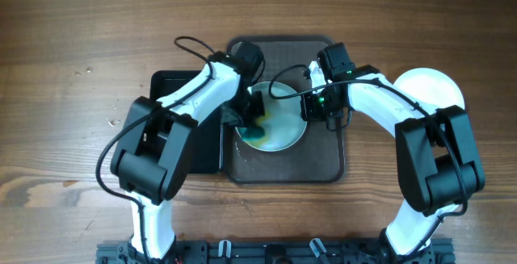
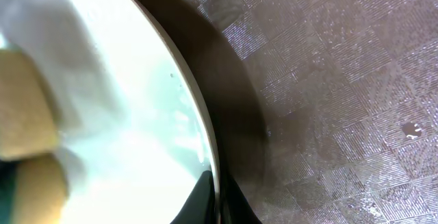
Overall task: Clean dirty plates on tray and stack at the side
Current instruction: 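Scrub the plate held by the right gripper with the sponge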
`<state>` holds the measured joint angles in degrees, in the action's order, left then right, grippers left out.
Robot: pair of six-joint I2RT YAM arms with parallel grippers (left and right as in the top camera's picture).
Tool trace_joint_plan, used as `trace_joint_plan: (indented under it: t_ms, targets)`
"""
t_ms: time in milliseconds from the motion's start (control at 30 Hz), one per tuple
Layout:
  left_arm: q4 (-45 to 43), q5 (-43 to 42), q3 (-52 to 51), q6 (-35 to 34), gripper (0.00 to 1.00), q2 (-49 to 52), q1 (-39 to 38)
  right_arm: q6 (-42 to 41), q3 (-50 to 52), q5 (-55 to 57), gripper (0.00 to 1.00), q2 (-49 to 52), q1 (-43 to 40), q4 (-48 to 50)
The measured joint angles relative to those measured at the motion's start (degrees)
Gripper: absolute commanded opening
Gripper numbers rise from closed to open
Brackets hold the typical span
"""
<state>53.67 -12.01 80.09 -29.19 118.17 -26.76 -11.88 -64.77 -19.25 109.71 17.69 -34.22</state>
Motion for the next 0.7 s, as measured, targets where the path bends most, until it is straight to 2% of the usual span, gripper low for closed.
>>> trace_joint_plan:
  t_ms: [233,400,567,700]
  targets:
    - [-0.7,3.0,-1.0,-0.2,0.04,-1.3,2.4,0.0,0.0,0.0,0.04,0.0,0.0,0.2]
    - [-4.6,-0.9,-2.4,-0.4,0.04,-1.8,3.3,0.0,0.0,0.0,0.04,0.0,0.0,0.2]
    - [-23.3,-9.6,-7.3,-2.1,0.04,-2.4,1.0,0.0,0.0,0.3,0.04,0.0,-0.2,0.1]
    - [-32.9,-15.1,-10.6,-4.8,0.04,-2.1,-2.6,0.0,0.0,0.5,0.04,0.0,-0.9,0.0]
